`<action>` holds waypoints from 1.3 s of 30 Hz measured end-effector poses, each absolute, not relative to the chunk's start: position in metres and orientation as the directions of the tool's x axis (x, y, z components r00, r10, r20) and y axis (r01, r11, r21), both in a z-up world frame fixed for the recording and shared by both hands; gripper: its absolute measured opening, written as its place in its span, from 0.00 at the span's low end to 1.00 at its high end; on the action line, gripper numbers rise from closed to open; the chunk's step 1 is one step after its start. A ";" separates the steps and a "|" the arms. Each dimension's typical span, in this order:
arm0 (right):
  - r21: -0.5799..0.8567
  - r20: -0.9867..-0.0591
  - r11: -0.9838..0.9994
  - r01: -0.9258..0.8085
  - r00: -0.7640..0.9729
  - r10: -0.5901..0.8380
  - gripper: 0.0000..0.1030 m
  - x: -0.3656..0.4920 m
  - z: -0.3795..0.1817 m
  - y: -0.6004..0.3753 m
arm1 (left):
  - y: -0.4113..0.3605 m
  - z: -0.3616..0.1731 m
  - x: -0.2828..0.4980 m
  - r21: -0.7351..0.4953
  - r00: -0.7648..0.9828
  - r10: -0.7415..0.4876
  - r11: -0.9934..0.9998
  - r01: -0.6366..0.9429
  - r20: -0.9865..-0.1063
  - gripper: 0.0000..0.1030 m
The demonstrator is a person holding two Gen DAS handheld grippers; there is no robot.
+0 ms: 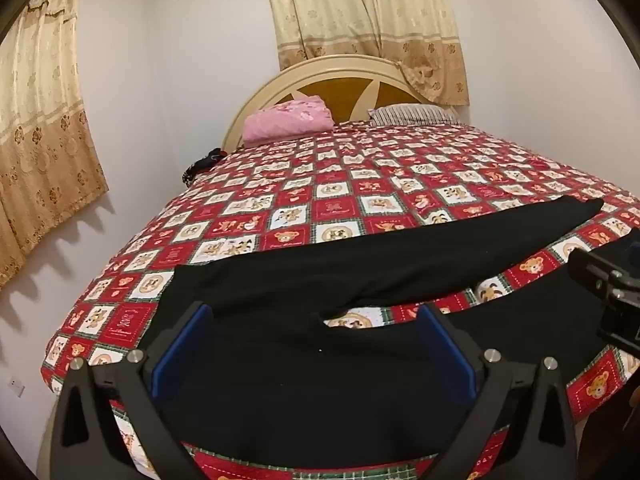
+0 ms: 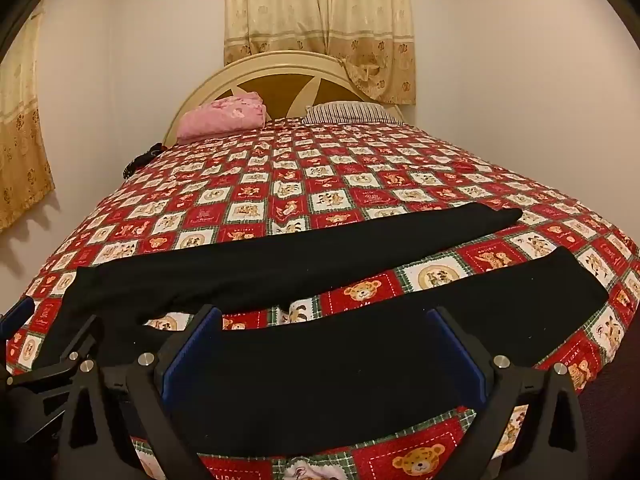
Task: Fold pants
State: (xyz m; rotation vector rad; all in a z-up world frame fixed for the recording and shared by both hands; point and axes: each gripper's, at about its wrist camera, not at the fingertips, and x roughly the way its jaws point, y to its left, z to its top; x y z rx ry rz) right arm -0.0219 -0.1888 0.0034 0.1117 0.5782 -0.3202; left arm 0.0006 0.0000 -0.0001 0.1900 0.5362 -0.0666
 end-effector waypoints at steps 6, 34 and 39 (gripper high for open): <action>0.009 -0.556 0.945 0.328 0.787 -0.268 0.99 -0.022 0.005 -0.192 | 0.001 0.000 -0.004 0.145 0.866 -0.026 0.983 0.113 -0.500 1.00; 0.031 -0.572 0.944 0.328 0.780 -0.252 0.99 -0.021 -0.003 -0.196 | 0.007 -0.003 0.001 0.120 0.850 -0.028 0.987 0.107 -0.525 1.00; 0.031 -0.572 0.945 0.326 0.781 -0.251 0.99 -0.021 -0.004 -0.196 | 0.007 -0.005 0.002 0.130 0.846 -0.013 0.987 0.097 -0.533 1.00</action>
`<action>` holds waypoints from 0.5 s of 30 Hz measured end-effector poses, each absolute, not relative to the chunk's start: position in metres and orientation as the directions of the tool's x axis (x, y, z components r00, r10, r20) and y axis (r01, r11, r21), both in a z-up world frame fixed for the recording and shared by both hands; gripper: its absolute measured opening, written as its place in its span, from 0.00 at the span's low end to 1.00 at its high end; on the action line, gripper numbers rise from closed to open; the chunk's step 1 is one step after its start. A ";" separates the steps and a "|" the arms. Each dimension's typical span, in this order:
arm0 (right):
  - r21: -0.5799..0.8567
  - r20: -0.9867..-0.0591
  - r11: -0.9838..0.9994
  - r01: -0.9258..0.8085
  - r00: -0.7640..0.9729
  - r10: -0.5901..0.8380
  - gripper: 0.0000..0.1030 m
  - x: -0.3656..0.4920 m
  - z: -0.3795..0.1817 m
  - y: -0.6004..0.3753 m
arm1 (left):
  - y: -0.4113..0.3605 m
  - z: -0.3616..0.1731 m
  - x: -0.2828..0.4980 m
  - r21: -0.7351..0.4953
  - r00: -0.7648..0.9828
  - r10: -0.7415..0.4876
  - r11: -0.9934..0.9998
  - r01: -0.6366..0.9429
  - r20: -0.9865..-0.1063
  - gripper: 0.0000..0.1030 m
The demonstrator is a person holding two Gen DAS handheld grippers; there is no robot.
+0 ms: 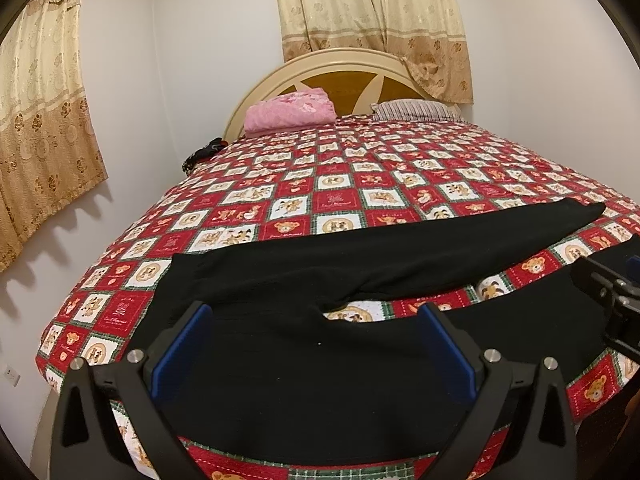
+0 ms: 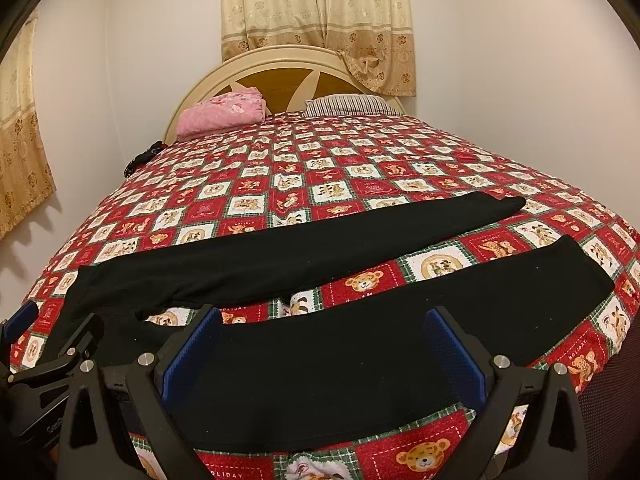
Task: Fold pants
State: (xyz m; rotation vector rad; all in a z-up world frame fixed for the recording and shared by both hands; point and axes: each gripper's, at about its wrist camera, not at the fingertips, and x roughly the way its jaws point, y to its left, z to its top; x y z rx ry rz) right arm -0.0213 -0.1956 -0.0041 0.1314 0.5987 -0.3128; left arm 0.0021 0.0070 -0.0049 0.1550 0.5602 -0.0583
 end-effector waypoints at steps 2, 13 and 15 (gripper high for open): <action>0.032 -0.573 0.944 0.327 0.780 -0.251 0.99 -0.021 -0.004 -0.195 | 0.007 -0.006 0.003 0.135 0.844 -0.006 0.987 0.092 -0.536 1.00; 0.027 -0.575 0.945 0.327 0.778 -0.253 0.99 -0.021 -0.006 -0.191 | 0.008 -0.008 0.006 0.152 0.841 0.015 0.985 0.081 -0.541 1.00; 0.026 -0.576 0.945 0.326 0.778 -0.252 0.99 -0.022 -0.007 -0.189 | 0.009 -0.009 0.007 0.156 0.838 0.022 0.985 0.076 -0.545 1.00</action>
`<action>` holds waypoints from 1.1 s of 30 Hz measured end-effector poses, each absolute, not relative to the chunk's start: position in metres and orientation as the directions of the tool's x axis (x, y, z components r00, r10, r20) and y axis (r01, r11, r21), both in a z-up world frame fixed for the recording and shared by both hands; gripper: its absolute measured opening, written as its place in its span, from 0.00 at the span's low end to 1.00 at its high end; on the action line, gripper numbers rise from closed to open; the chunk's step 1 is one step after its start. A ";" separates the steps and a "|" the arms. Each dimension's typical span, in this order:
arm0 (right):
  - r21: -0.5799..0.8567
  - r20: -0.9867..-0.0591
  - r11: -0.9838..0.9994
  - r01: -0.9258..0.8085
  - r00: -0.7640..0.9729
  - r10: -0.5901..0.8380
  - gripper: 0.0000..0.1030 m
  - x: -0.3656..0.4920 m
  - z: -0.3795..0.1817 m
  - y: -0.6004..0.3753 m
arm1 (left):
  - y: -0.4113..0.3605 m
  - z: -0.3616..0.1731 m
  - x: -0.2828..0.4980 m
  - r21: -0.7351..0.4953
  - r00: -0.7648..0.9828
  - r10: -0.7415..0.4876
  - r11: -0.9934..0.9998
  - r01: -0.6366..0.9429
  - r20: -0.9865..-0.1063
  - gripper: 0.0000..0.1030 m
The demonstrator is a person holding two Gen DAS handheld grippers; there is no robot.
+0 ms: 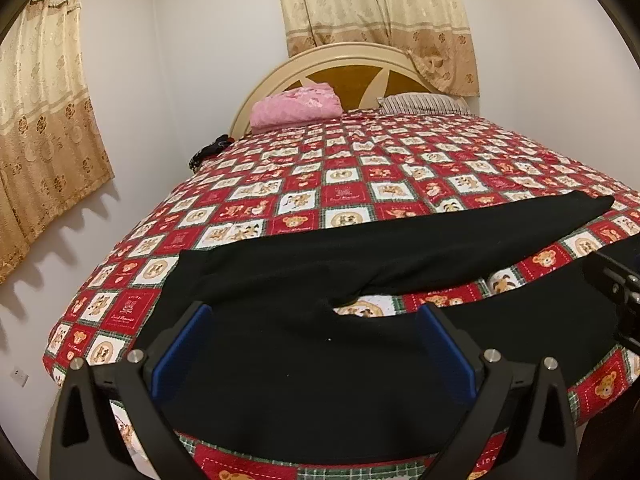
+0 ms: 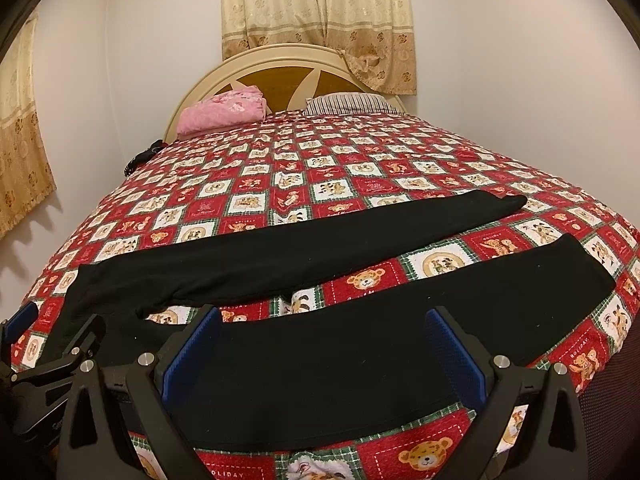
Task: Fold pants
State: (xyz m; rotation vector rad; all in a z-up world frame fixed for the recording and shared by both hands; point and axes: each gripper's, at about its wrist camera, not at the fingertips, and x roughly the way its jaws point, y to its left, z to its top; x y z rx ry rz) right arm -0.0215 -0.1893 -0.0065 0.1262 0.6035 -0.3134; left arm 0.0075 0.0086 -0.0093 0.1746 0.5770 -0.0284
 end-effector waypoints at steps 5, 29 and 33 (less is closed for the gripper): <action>0.028 -0.578 0.945 0.326 0.777 -0.251 0.99 -0.021 -0.006 -0.190 | 0.008 -0.010 0.008 0.161 0.835 0.030 0.984 0.071 -0.549 1.00; 0.033 -0.582 0.945 0.324 0.775 -0.246 0.99 -0.020 -0.008 -0.190 | 0.009 -0.016 0.007 0.166 0.832 0.033 0.983 0.071 -0.554 1.00; 0.033 -0.587 0.946 0.323 0.772 -0.243 0.99 -0.019 -0.010 -0.189 | 0.010 -0.018 0.009 0.166 0.826 0.035 0.984 0.072 -0.563 1.00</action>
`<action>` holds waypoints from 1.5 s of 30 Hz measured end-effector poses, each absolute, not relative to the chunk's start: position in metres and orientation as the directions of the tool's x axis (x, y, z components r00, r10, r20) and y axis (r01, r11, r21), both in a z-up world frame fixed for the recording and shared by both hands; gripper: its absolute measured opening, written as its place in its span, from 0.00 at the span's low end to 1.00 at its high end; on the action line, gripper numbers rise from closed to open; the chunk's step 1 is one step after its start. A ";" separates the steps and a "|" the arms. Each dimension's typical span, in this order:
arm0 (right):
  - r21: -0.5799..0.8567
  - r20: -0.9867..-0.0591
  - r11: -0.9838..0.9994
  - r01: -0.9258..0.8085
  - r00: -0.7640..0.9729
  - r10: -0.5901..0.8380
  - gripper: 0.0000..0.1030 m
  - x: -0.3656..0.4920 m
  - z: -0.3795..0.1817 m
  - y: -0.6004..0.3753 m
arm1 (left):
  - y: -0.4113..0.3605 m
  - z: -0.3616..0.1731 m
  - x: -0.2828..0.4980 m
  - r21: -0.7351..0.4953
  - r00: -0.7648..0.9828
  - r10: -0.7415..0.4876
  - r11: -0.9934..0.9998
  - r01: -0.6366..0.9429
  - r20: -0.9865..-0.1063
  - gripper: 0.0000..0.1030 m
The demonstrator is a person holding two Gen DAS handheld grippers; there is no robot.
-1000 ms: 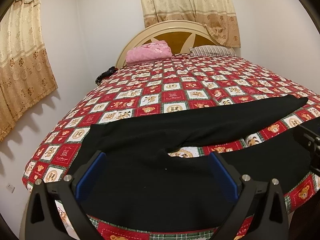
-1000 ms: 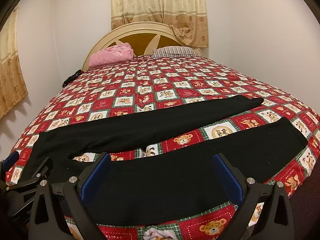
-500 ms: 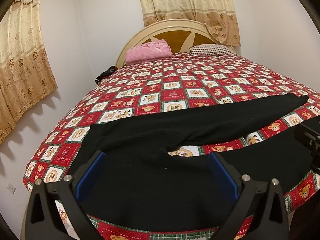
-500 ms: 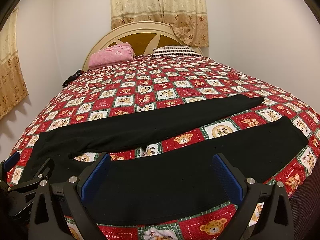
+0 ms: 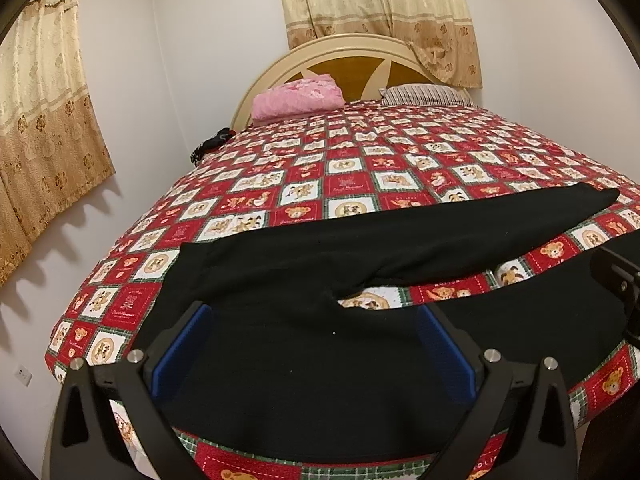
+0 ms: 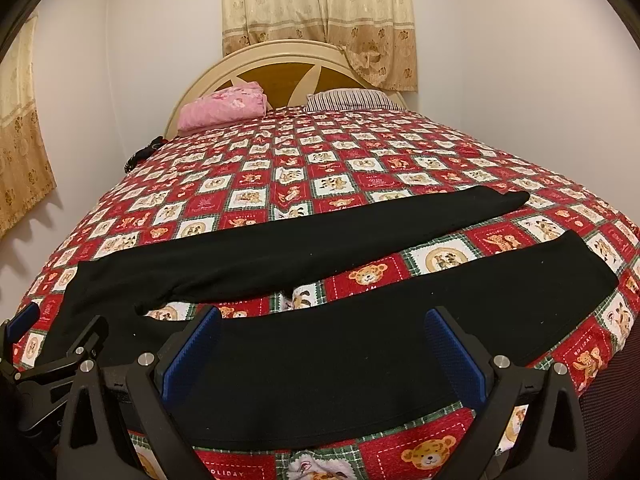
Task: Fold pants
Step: 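Grasp the waistband edge of the black pants with both grippers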
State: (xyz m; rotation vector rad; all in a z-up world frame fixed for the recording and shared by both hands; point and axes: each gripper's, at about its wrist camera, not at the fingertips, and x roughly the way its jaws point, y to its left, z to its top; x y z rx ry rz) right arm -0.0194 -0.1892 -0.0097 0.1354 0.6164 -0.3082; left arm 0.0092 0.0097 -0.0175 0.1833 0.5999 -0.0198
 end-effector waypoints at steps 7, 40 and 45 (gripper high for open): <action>0.020 -0.591 0.949 0.315 0.769 -0.243 0.99 -0.014 -0.011 -0.192 | 0.013 -0.019 0.019 0.185 0.811 0.033 0.978 0.094 -0.584 1.00; -0.167 -0.816 0.962 -0.218 0.578 -0.011 0.83 0.245 -0.068 -0.180 | 0.216 -0.101 0.249 -0.074 0.497 -0.045 0.996 -0.039 -0.867 1.00; -0.231 -0.845 0.925 -0.301 0.534 -0.037 0.83 0.270 -0.091 -0.166 | 0.221 -0.099 0.259 -0.106 0.493 -0.077 0.994 -0.031 -0.867 1.00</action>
